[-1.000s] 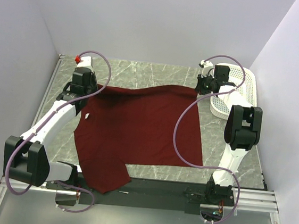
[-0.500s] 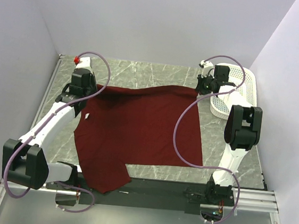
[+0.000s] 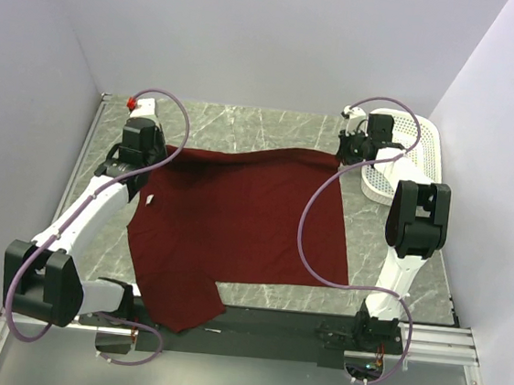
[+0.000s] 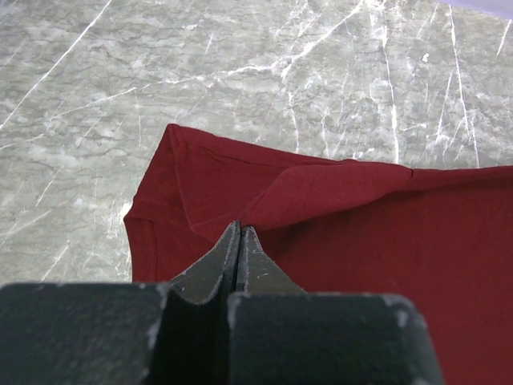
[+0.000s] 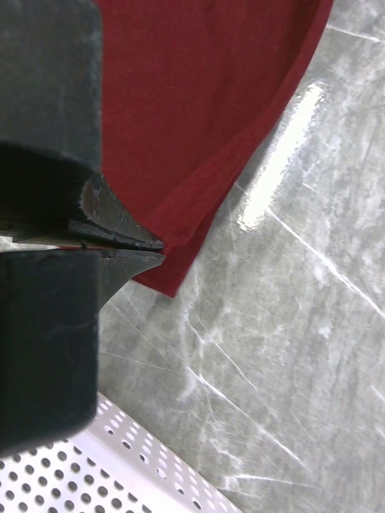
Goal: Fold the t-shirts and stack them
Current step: Fold the tshirt
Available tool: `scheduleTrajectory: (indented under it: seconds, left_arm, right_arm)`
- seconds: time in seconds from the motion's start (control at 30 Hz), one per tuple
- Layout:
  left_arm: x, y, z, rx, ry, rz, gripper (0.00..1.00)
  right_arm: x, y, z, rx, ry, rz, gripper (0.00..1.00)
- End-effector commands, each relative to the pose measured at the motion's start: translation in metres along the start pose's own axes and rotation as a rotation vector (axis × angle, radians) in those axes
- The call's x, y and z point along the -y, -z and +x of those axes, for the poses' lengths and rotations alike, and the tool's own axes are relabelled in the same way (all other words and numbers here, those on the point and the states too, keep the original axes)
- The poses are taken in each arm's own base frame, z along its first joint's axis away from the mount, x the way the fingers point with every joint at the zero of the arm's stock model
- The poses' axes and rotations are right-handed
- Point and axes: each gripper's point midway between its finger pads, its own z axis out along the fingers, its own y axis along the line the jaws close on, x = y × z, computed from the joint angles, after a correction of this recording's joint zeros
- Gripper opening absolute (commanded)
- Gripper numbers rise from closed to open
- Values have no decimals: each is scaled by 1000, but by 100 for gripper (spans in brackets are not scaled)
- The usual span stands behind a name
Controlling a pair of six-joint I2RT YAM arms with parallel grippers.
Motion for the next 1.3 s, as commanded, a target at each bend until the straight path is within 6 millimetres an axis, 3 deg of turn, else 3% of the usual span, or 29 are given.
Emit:
scheduleTrajectory:
  seconds: [0.0, 0.5, 0.7, 0.9, 1.13, 1.27]
  left_arm:
    - [0, 8, -11, 50, 20, 0, 0]
    - [-5, 13, -3, 42, 27, -9, 0]
    - [-7, 16, 0, 41, 27, -11, 0]
    - [-8, 19, 4, 34, 24, -9, 0]
    - [-8, 19, 5, 36, 24, -6, 0]
    - [-6, 19, 5, 33, 25, 1, 0]
  right_arm:
    - [6, 11, -16, 46, 27, 28, 0]
    - [6, 13, -15, 43, 33, 33, 2]
    - [3, 20, -15, 54, 43, 33, 15]
    - [-7, 44, -20, 100, 93, 25, 25]
    - [-15, 75, -22, 133, 167, 56, 58]
    - [-23, 83, -22, 143, 171, 33, 62]
